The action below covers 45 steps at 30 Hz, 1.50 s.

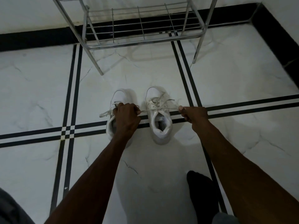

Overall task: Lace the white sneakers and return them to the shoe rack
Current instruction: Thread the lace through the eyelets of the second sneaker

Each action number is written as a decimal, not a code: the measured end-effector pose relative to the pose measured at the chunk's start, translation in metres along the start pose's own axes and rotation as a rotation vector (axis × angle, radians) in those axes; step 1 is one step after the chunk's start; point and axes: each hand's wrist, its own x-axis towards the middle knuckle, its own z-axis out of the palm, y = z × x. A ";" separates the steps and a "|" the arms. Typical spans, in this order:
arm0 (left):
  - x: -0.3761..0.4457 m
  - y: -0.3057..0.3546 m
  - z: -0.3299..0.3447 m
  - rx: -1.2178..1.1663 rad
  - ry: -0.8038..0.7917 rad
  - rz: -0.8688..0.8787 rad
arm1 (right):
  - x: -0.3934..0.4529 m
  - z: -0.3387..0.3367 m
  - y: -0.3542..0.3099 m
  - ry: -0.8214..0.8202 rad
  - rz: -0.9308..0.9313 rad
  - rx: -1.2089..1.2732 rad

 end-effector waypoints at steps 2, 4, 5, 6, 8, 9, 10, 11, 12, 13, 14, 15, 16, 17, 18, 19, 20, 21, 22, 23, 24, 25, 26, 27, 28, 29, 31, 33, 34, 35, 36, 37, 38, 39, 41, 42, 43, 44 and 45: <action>0.002 -0.003 0.000 -0.024 0.006 0.044 | -0.006 -0.002 0.003 -0.019 -0.117 0.026; 0.009 -0.004 -0.001 -0.089 -0.007 0.127 | -0.011 0.000 0.002 -0.015 -0.311 -0.030; 0.013 -0.003 -0.001 -0.119 -0.038 0.182 | -0.012 0.002 0.001 0.015 -0.413 -0.089; 0.017 -0.001 0.000 -0.126 -0.075 0.252 | -0.015 0.005 -0.003 0.051 -0.528 -0.144; 0.022 0.008 0.003 -0.068 -0.144 0.392 | -0.020 0.012 -0.012 0.092 -0.829 -0.294; 0.023 0.014 0.003 -0.021 -0.179 0.441 | -0.021 0.016 -0.016 0.070 -0.956 -0.403; 0.024 0.019 0.003 0.029 -0.217 0.477 | -0.022 0.020 -0.020 0.013 -1.021 -0.506; 0.024 0.023 0.003 0.079 -0.243 0.508 | -0.022 0.025 -0.023 -0.078 -1.026 -0.590; 0.023 0.025 0.004 0.119 -0.253 0.527 | -0.025 0.029 -0.025 -0.173 -0.990 -0.659; 0.023 0.027 0.003 0.144 -0.247 0.526 | -0.027 0.032 -0.025 -0.248 -0.954 -0.711; 0.022 0.027 0.003 0.156 -0.226 0.511 | -0.030 0.032 -0.025 -0.277 -0.919 -0.766; 0.022 0.026 0.004 0.155 -0.196 0.486 | -0.030 0.030 -0.023 -0.287 -0.893 -0.805; 0.022 0.024 0.005 0.148 -0.159 0.462 | -0.033 0.025 -0.023 -0.287 -0.857 -0.815; 0.022 0.022 0.006 0.134 -0.128 0.439 | -0.030 0.021 -0.021 -0.293 -0.825 -0.797; 0.021 0.019 0.006 0.116 -0.111 0.424 | -0.028 0.018 -0.021 -0.283 -0.815 -0.779; 0.020 0.017 0.006 0.098 -0.113 0.417 | -0.025 0.015 -0.020 -0.282 -0.815 -0.750; 0.019 0.016 0.007 0.083 -0.126 0.413 | -0.025 0.014 -0.019 -0.285 -0.810 -0.730; 0.017 0.015 0.008 0.076 -0.133 0.411 | -0.022 0.015 -0.018 -0.308 -0.799 -0.711; 0.015 0.014 0.009 0.073 -0.129 0.412 | -0.023 0.015 -0.021 -0.323 -0.792 -0.706; 0.014 0.014 0.011 0.071 -0.119 0.412 | -0.018 0.015 -0.024 -0.345 -0.774 -0.711; 0.013 0.014 0.011 0.068 -0.103 0.412 | -0.017 0.011 -0.029 -0.373 -0.735 -0.742; 0.013 0.014 0.012 0.068 -0.087 0.413 | -0.012 0.006 -0.034 -0.416 -0.679 -0.787; 0.013 0.014 0.011 0.073 -0.078 0.413 | -0.012 -0.001 -0.042 -0.461 -0.611 -0.853; 0.014 0.015 0.010 0.080 -0.078 0.410 | -0.011 -0.008 -0.048 -0.492 -0.558 -0.896; 0.014 0.016 0.009 0.089 -0.087 0.403 | -0.014 -0.011 -0.054 -0.481 -0.545 -0.925; 0.015 0.018 0.008 0.097 -0.105 0.387 | -0.014 -0.011 -0.056 -0.430 -0.570 -0.920; 0.015 0.024 0.006 0.099 -0.155 0.335 | -0.025 -0.002 -0.056 -0.323 -0.653 -0.830; 0.012 0.027 0.006 0.092 -0.176 0.302 | -0.030 0.012 -0.050 -0.334 -0.749 -0.814; 0.012 0.027 0.007 0.093 -0.175 0.296 | -0.034 0.019 -0.047 -0.344 -0.753 -0.844; 0.011 0.027 0.007 0.102 -0.177 0.294 | -0.034 0.023 -0.042 -0.339 -0.744 -0.872; 0.011 0.028 0.006 0.126 -0.193 0.296 | -0.037 0.026 -0.039 -0.308 -0.741 -0.918; 0.010 0.029 0.004 0.165 -0.217 0.305 | -0.040 0.027 -0.037 -0.272 -0.745 -0.957; 0.010 0.030 0.002 0.214 -0.243 0.319 | -0.042 0.028 -0.035 -0.249 -0.752 -0.982; 0.009 0.031 0.000 0.263 -0.263 0.334 | -0.043 0.029 -0.035 -0.252 -0.766 -0.985; 0.006 0.030 -0.003 0.336 -0.261 0.372 | -0.047 0.030 -0.036 -0.313 -0.788 -0.975; 0.004 0.029 -0.003 0.360 -0.247 0.394 | -0.047 0.031 -0.037 -0.339 -0.804 -0.978; 0.002 0.028 -0.003 0.377 -0.231 0.414 | -0.045 0.032 -0.036 -0.348 -0.807 -0.994; 0.001 0.025 -0.002 0.385 -0.214 0.430 | -0.043 0.033 -0.035 -0.342 -0.817 -1.016; 0.001 0.023 0.000 0.387 -0.193 0.440 | -0.040 0.035 -0.033 -0.336 -0.811 -1.040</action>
